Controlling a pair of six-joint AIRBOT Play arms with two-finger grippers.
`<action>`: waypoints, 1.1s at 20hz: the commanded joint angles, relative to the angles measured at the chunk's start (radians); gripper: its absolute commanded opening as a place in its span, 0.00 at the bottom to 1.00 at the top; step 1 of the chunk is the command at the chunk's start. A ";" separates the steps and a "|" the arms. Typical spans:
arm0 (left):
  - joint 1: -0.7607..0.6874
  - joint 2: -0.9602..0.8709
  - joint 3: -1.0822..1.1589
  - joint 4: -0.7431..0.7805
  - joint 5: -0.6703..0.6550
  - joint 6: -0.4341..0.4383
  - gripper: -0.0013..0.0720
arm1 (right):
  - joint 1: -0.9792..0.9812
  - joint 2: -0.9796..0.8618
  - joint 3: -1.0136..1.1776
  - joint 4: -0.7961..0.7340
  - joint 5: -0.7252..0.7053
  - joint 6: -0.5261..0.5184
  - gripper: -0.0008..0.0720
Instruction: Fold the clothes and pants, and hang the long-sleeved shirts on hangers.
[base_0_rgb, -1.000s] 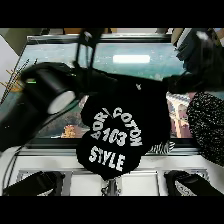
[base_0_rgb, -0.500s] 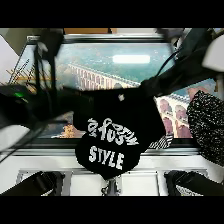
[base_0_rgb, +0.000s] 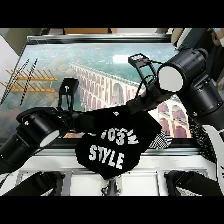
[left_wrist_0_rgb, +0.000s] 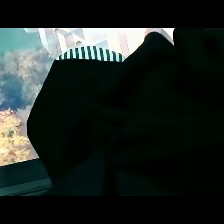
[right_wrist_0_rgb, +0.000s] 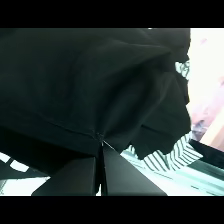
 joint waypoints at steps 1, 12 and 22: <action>0.115 -0.011 -0.017 -0.202 0.127 0.148 0.04 | -0.024 0.000 -0.006 -0.024 -0.023 0.003 0.03; 0.216 0.040 -0.011 -0.352 0.063 0.291 0.97 | -0.022 -0.001 -0.006 -0.006 -0.039 0.003 0.03; 0.684 0.026 0.258 -0.264 0.016 0.524 0.97 | -0.022 -0.008 -0.006 -0.006 -0.039 0.003 0.03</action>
